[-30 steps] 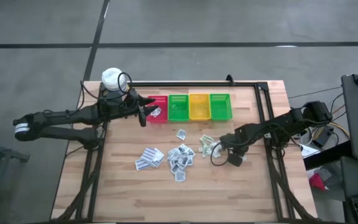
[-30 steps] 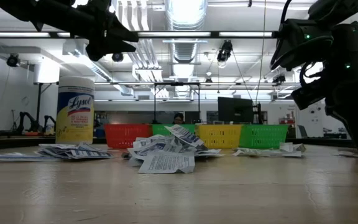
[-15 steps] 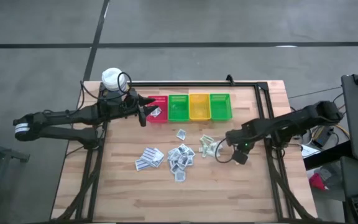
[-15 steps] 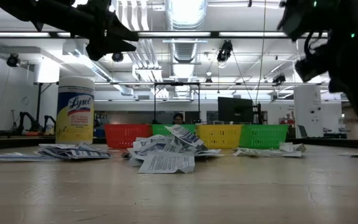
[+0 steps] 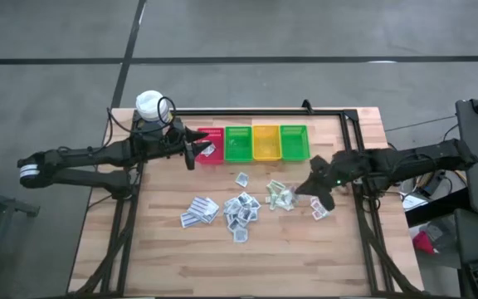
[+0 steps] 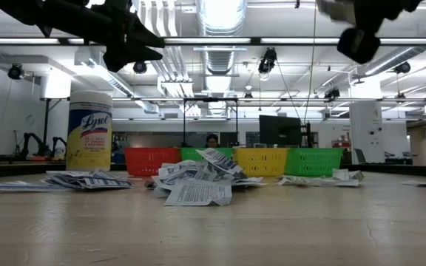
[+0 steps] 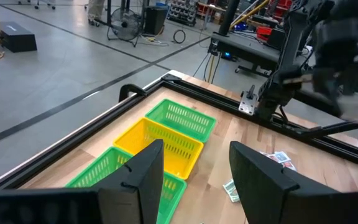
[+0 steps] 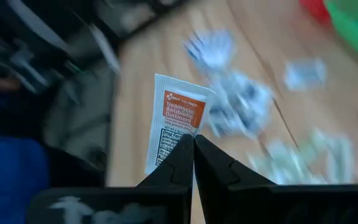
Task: Pick & Place First Aid Supplies
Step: Put the ointment pack into the red bin
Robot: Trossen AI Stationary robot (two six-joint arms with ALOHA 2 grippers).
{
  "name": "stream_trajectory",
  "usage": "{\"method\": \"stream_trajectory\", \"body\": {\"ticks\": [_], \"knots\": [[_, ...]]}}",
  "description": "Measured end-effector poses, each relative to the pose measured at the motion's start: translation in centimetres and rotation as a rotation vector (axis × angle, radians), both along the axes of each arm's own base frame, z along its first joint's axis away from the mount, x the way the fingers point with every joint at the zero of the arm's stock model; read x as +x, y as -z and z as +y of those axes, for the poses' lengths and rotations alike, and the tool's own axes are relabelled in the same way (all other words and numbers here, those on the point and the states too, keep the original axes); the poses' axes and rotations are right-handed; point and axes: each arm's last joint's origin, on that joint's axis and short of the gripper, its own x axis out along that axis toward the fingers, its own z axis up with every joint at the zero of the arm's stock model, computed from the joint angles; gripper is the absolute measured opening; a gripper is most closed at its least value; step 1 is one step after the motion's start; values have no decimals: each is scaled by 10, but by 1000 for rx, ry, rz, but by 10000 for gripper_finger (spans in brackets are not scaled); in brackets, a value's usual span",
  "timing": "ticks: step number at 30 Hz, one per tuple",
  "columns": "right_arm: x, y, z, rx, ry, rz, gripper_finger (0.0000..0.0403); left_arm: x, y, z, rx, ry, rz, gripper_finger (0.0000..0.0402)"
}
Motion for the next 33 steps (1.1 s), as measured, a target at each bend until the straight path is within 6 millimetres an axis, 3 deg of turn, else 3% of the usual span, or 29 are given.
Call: {"method": "stream_trajectory", "body": {"ticks": [5,10,16,19,26,33], "knots": [[-6,-8,1,50,-64,-216,8,0,0,0,1,0,0,177],[-8,-4,3,100,-122,-344,8,0,0,0,-1,12,0,177],[-7,16,3,167,-88,-287,8,0,0,-1,-4,29,-1,177],[-2,23,0,149,31,-256,8,0,0,-1,-6,40,-2,177],[22,27,-10,-221,308,-90,8,6,0,-3,-39,118,-35,177],[70,8,-25,-622,526,46,8,17,0,-2,-42,141,-68,177]]}}
